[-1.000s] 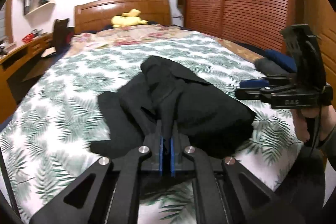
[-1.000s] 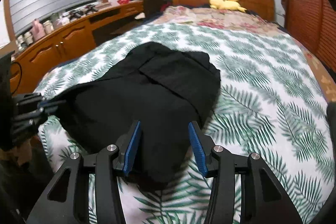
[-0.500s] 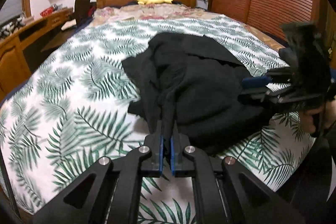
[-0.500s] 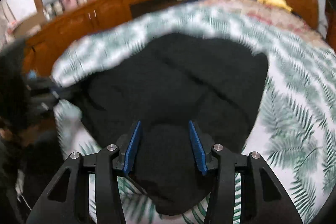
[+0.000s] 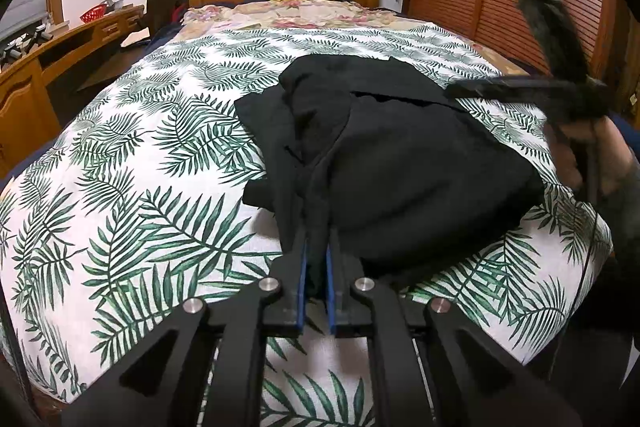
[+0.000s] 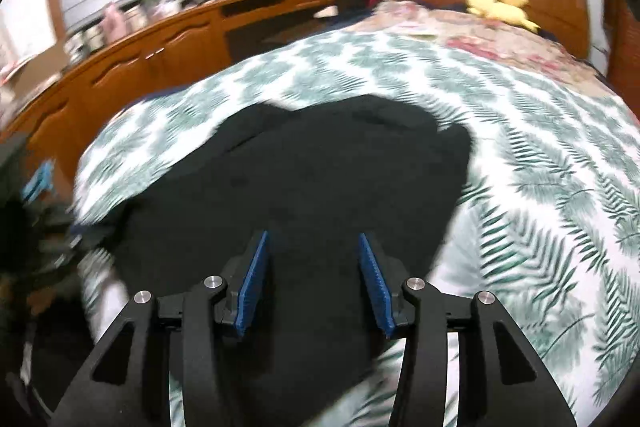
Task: Fold large clothes
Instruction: 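Grasp the folded coat bundle with the left tool while the right tool grasps it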
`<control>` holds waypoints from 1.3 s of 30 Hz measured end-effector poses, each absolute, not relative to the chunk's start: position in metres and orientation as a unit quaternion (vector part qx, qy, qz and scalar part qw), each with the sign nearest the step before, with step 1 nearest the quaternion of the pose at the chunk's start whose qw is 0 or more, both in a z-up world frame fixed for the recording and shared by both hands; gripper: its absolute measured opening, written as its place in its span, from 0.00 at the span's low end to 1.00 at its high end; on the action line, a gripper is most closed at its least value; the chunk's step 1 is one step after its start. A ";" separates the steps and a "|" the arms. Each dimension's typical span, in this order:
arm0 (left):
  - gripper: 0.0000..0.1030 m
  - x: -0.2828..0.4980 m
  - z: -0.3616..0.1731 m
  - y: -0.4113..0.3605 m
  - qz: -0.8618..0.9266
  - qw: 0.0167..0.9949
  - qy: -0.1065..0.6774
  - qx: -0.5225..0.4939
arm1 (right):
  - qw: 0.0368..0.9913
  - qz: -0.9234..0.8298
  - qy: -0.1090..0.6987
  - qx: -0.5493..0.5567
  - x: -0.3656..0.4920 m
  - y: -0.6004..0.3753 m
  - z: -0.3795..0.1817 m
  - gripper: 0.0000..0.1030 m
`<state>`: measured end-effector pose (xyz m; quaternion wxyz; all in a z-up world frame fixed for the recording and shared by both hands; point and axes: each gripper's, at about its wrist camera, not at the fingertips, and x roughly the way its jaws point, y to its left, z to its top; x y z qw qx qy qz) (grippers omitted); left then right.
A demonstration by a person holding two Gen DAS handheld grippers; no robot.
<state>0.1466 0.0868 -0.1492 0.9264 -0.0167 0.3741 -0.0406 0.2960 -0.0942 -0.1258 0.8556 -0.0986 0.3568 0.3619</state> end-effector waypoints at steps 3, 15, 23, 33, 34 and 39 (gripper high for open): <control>0.07 0.148 -0.151 0.087 -0.041 0.924 0.380 -0.015 | 0.859 0.332 0.384 -0.064 0.334 -0.101 -0.139 0.46; 0.24 0.131 -0.157 0.091 -0.034 0.911 0.411 -0.011 | 0.817 0.343 0.463 0.022 0.379 -0.111 -0.187 0.87; 0.27 0.125 -0.158 0.084 -0.041 0.908 0.417 -0.020 | 0.820 0.347 0.456 -0.007 0.370 -0.101 -0.191 0.87; 0.43 0.150 -0.180 0.093 -0.018 0.897 0.439 -0.045 | 0.820 0.350 0.453 -0.009 0.370 -0.102 -0.193 0.86; 0.44 0.152 -0.181 0.094 -0.016 0.897 0.439 -0.048 | 0.820 0.350 0.453 -0.009 0.370 -0.101 -0.193 0.86; 0.57 0.158 -0.184 0.096 0.006 0.897 0.440 -0.040 | 0.814 0.362 0.453 0.000 0.367 -0.101 -0.192 0.76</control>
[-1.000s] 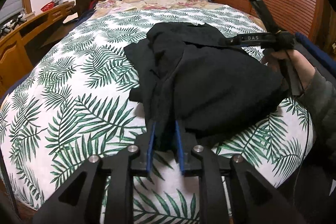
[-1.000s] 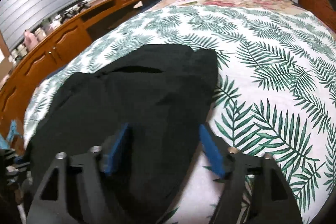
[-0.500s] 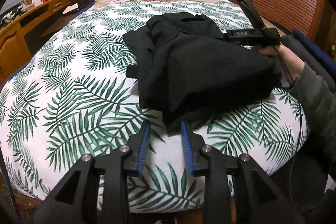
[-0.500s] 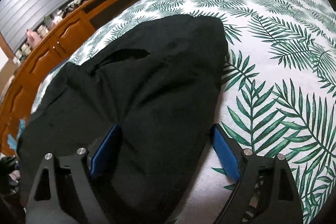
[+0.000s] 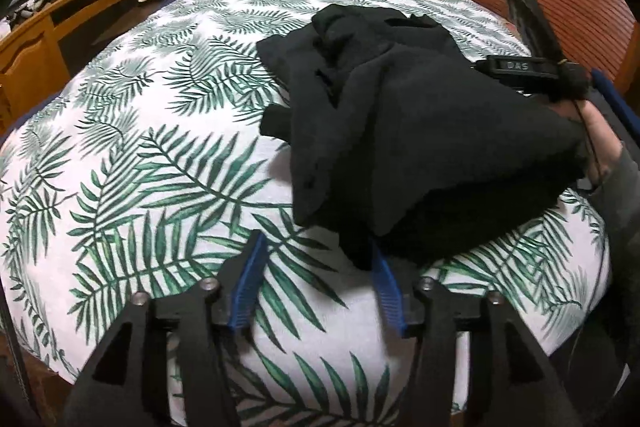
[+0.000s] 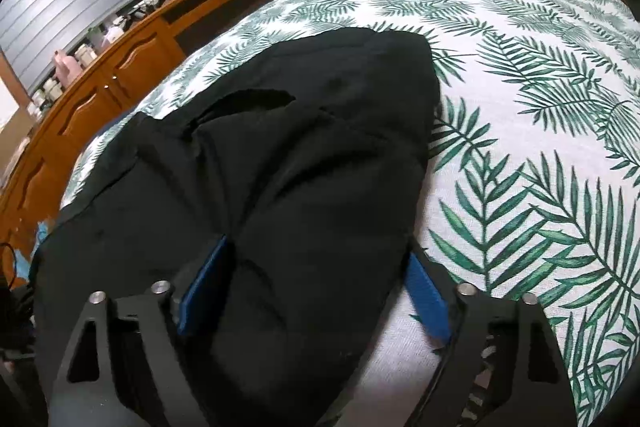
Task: Fold large clothes
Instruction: 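Grasp the folded coat bundle with the left tool while the right tool grasps it, then lift the coat bundle with both tools and carry it toward the desk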
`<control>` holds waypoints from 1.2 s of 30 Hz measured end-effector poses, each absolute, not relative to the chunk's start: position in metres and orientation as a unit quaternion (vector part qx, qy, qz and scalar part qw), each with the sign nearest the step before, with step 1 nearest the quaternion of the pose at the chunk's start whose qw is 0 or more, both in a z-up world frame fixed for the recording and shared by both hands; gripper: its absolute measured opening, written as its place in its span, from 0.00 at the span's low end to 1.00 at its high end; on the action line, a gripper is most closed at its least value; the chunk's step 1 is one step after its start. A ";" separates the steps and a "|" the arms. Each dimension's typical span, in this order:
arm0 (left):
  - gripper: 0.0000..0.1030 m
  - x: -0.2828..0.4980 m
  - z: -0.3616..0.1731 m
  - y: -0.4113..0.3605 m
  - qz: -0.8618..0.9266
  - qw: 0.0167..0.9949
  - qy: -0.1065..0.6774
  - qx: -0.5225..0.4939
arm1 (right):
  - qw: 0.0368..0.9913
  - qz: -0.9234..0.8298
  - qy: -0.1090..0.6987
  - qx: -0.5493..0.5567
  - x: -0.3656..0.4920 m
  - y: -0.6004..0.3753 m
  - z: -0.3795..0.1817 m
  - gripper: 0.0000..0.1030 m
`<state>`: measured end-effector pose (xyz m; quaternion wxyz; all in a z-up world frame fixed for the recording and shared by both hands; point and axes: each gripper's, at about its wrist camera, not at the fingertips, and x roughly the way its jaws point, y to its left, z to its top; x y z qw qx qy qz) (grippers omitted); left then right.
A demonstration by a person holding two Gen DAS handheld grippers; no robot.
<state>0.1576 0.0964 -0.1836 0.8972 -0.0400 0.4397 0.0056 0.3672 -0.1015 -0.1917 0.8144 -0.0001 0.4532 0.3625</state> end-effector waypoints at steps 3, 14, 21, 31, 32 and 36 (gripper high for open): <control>0.58 0.159 -0.184 0.097 0.009 0.898 0.439 -0.039 | 0.815 0.366 0.449 0.005 0.365 -0.102 -0.189 0.64; 0.58 0.138 -0.171 0.089 -0.001 0.904 0.425 -0.037 | 0.838 0.365 0.406 -0.002 0.344 -0.110 -0.163 0.27; 0.58 0.137 -0.164 0.082 -0.022 0.911 0.408 -0.057 | 0.844 0.351 0.404 -0.032 0.320 -0.123 -0.156 0.26; 0.39 0.149 -0.171 0.081 -0.038 0.910 0.407 -0.063 | 0.830 0.346 0.438 0.006 0.340 -0.136 -0.169 0.44; 0.39 0.150 -0.172 0.080 -0.037 0.910 0.408 -0.063 | 0.830 0.341 0.441 0.010 0.346 -0.136 -0.171 0.48; 0.36 0.153 -0.173 0.080 -0.041 0.909 0.408 -0.073 | 0.819 0.341 0.459 0.049 0.361 -0.137 -0.179 0.57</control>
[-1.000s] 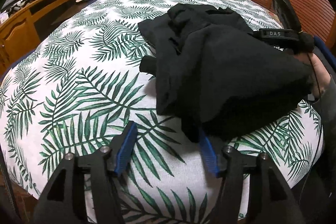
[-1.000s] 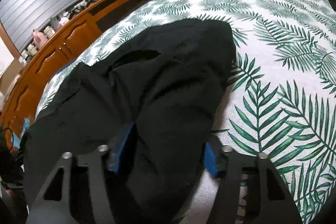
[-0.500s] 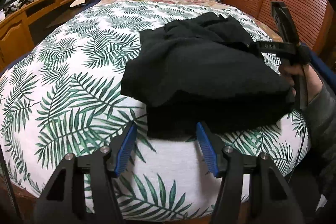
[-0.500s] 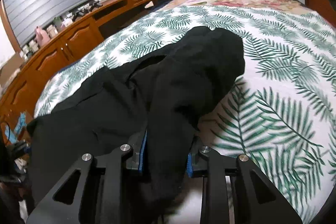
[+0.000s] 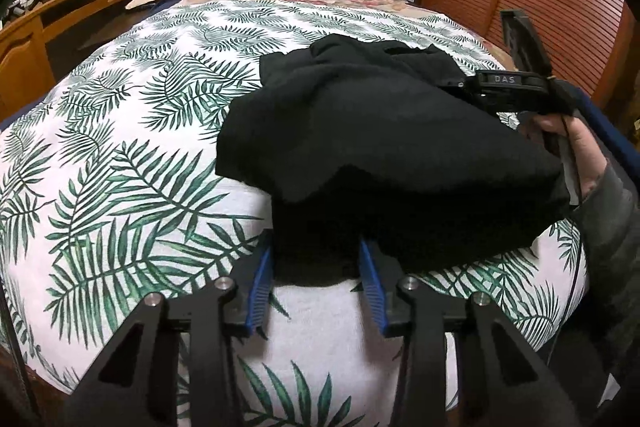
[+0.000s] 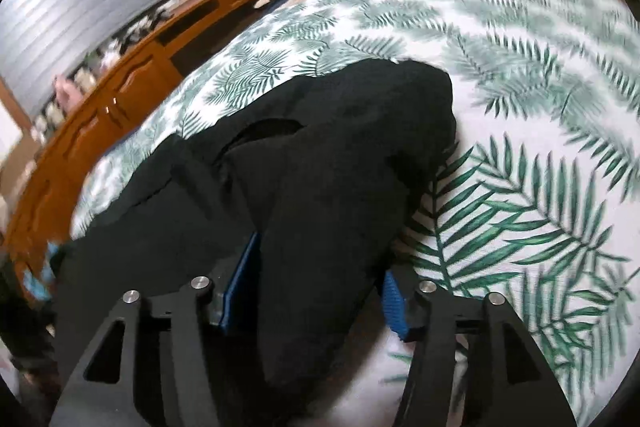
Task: Fold large clothes
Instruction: 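Lift the coat bundle with both tools and carry it toward the desk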
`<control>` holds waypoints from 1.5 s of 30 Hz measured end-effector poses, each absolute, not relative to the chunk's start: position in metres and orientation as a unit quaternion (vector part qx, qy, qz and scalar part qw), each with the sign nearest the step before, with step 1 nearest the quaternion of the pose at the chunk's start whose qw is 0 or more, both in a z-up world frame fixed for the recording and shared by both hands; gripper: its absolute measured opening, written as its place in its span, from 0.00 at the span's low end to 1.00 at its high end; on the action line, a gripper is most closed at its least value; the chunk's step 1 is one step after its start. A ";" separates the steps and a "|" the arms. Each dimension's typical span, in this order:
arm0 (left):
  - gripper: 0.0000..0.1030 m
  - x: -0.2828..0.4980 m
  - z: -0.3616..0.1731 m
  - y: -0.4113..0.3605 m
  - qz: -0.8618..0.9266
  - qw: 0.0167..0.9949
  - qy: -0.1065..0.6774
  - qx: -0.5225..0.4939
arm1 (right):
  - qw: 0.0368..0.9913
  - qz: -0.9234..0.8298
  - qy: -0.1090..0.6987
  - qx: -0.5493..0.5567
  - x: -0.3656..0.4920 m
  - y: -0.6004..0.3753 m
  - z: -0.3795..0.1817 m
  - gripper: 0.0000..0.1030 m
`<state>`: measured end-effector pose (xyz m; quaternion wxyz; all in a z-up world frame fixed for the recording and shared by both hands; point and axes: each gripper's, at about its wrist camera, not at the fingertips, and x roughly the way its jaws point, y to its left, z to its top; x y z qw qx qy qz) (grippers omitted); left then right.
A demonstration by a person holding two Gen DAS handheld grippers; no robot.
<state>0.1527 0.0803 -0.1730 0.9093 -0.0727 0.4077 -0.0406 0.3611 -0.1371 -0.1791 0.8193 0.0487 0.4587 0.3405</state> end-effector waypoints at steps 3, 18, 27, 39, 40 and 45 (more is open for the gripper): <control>0.20 0.155 -0.173 0.082 -0.046 0.910 0.404 -0.082 | 0.821 0.345 0.452 0.046 0.359 -0.136 -0.177 0.55; 0.03 0.128 -0.140 0.128 0.000 0.936 0.348 -0.063 | 0.861 0.362 0.353 -0.041 0.308 -0.065 -0.129 0.25; 0.03 0.080 -0.130 0.208 0.036 0.943 0.320 -0.081 | 0.845 0.394 0.349 -0.090 0.290 0.046 -0.107 0.25; 0.03 0.011 -0.123 0.317 0.125 0.946 0.281 -0.101 | 0.812 0.458 0.330 -0.146 0.259 0.202 -0.092 0.25; 0.03 0.005 -0.122 0.328 0.135 0.945 0.278 -0.104 | 0.809 0.463 0.329 -0.151 0.255 0.215 -0.091 0.25; 0.03 -0.016 -0.121 0.369 0.174 0.941 0.269 -0.110 | 0.804 0.477 0.311 -0.171 0.235 0.273 -0.082 0.25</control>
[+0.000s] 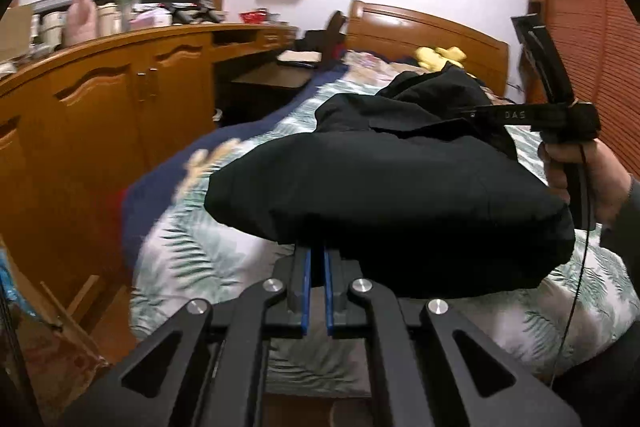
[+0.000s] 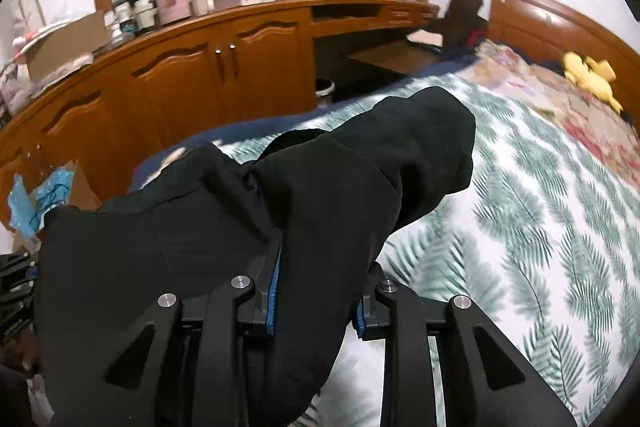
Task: Fold large clothes
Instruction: 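Lift the coat bundle with both tools and carry it toward the desk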
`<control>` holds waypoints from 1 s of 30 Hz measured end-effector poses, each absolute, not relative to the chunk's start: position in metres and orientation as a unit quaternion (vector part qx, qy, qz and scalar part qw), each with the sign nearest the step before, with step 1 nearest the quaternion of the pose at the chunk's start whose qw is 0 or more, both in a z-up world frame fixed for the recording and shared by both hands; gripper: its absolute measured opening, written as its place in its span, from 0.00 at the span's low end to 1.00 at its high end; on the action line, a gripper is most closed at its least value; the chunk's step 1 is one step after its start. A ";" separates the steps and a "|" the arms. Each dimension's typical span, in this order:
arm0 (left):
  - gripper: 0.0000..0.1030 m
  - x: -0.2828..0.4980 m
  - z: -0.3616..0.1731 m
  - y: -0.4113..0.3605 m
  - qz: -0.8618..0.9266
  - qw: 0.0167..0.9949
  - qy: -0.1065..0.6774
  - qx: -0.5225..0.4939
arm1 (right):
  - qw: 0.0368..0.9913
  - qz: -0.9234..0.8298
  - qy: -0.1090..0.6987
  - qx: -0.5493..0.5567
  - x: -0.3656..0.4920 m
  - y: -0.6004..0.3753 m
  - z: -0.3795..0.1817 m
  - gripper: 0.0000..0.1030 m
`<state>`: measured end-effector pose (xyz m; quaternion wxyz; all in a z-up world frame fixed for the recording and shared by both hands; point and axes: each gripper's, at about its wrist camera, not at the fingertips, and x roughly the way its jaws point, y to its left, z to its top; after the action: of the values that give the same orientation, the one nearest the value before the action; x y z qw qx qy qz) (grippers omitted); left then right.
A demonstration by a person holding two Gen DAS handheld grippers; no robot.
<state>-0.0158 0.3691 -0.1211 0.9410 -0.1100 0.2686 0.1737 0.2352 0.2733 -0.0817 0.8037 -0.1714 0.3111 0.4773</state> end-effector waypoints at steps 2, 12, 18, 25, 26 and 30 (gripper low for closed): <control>0.03 -0.021 -0.120 0.382 0.187 0.940 0.265 -0.111 | 0.801 0.486 0.301 -0.179 0.229 0.297 -0.078 0.25; 0.03 -0.035 -0.098 0.452 0.262 0.930 0.244 -0.082 | 0.802 0.516 0.251 -0.165 0.220 0.379 -0.064 0.25; 0.03 -0.022 -0.119 0.478 0.295 0.911 0.276 -0.078 | 0.796 0.508 0.274 -0.184 0.221 0.412 -0.090 0.25; 0.06 -0.014 -0.153 0.475 0.280 0.897 0.326 -0.102 | 0.763 0.479 0.356 -0.248 0.222 0.409 -0.160 0.33; 0.07 -0.015 -0.154 0.473 0.284 0.896 0.327 -0.097 | 0.762 0.477 0.360 -0.248 0.222 0.406 -0.164 0.35; 0.13 -0.021 -0.148 0.471 0.294 0.894 0.324 -0.100 | 0.765 0.474 0.351 -0.259 0.213 0.389 -0.167 0.54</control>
<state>-0.0208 0.4707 -0.1481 0.8938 -0.0997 0.3239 0.2939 0.2134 0.3887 -0.1668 0.7650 -0.2586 0.3513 0.4738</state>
